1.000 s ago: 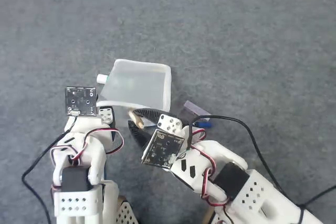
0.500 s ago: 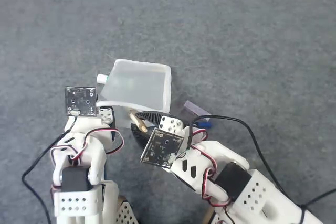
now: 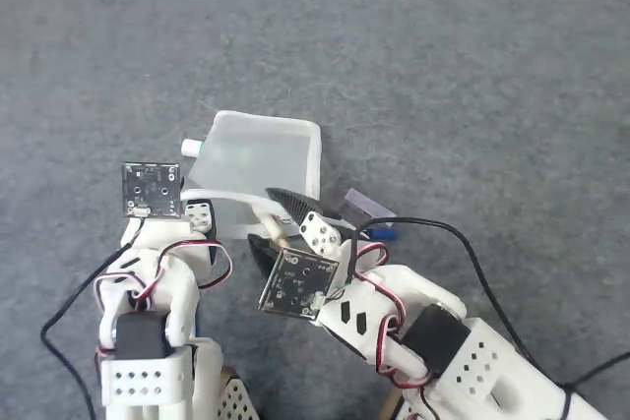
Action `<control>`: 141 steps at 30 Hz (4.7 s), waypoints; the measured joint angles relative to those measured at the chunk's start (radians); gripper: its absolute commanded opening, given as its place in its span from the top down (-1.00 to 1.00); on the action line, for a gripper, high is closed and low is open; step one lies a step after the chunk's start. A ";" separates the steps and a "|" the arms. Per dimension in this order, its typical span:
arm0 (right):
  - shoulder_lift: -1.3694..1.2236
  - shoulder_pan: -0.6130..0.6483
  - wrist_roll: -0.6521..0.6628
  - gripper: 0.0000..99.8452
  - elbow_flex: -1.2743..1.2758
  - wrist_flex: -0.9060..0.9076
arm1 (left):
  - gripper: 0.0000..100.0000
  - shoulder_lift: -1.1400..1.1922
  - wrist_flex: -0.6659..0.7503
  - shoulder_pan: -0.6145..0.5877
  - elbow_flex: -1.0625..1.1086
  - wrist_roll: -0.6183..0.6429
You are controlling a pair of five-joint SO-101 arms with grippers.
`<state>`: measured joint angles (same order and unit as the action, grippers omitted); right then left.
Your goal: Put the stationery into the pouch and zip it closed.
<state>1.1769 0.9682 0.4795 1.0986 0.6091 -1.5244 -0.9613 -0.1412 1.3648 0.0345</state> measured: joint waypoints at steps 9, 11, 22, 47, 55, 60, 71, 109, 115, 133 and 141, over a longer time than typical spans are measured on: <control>0.000 0.003 -0.012 0.64 -0.046 0.129 | 0.97 0.000 0.000 0.000 0.000 0.000; 0.000 0.003 -0.072 0.64 -0.089 0.170 | 0.97 0.000 0.000 0.000 0.000 0.000; 0.000 -0.129 -0.176 0.65 -0.276 0.350 | 0.97 0.000 0.000 -0.012 0.000 0.000; -0.643 -0.351 -0.233 0.65 -0.546 0.393 | 0.97 0.000 0.035 -0.132 0.000 0.066; -0.959 -0.427 -0.181 0.65 -0.658 0.393 | 0.97 0.000 0.035 -0.132 0.000 0.066; -1.115 -0.463 -0.178 0.65 -0.726 0.405 | 0.97 0.000 0.035 -0.132 0.000 0.066; -1.369 -0.462 -0.173 0.65 -0.850 0.508 | 0.97 0.000 0.035 -0.132 0.000 0.066; -1.241 -0.414 -0.155 0.99 -0.910 0.697 | 0.97 0.000 0.035 -0.132 0.000 0.066; -1.080 -0.336 -0.180 0.99 -0.793 0.661 | 0.97 0.000 0.035 -0.132 0.000 0.066; -0.554 -0.221 -0.371 0.99 -0.470 0.433 | 0.97 0.000 0.035 -0.137 0.000 0.066; -0.430 -0.157 -0.528 0.99 -0.468 0.430 | 0.97 0.000 0.037 -0.133 0.000 0.066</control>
<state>0.7472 0.8117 -0.0483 0.6306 1.0388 -1.5244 -0.9244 -0.2746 1.3648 0.1005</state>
